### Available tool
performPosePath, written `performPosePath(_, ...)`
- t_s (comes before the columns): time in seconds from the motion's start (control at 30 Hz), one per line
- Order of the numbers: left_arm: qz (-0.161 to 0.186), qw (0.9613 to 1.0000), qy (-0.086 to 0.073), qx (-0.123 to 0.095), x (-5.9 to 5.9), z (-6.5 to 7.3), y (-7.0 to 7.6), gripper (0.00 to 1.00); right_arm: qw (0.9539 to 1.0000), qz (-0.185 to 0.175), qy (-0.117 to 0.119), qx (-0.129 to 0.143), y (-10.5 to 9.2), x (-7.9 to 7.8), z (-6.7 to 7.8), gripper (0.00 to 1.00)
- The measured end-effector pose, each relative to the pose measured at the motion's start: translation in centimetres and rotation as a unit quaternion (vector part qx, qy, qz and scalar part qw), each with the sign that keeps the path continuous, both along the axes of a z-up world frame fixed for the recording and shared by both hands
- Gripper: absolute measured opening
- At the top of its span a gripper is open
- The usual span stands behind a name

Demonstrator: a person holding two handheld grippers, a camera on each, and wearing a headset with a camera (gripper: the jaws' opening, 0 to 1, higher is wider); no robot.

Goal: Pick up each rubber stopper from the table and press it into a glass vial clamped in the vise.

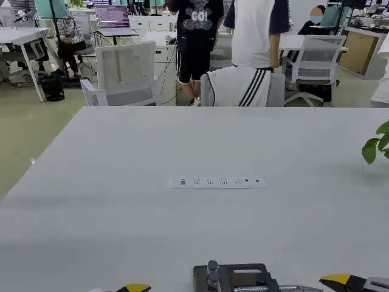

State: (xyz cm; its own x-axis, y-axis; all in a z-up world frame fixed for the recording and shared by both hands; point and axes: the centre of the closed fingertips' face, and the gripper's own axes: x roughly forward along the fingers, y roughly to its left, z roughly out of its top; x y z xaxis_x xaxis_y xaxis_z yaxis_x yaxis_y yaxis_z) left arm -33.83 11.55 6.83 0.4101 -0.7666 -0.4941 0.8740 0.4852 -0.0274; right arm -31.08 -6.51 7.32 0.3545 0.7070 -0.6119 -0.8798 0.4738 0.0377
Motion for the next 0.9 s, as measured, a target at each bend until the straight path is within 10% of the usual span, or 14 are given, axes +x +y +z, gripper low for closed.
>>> performPosePath(0.9,-0.005,1.0000,0.000,0.003,0.21,-0.47,0.30,0.99,1.0000,0.001,-0.005,0.005,0.25,0.40,0.38,0.76)
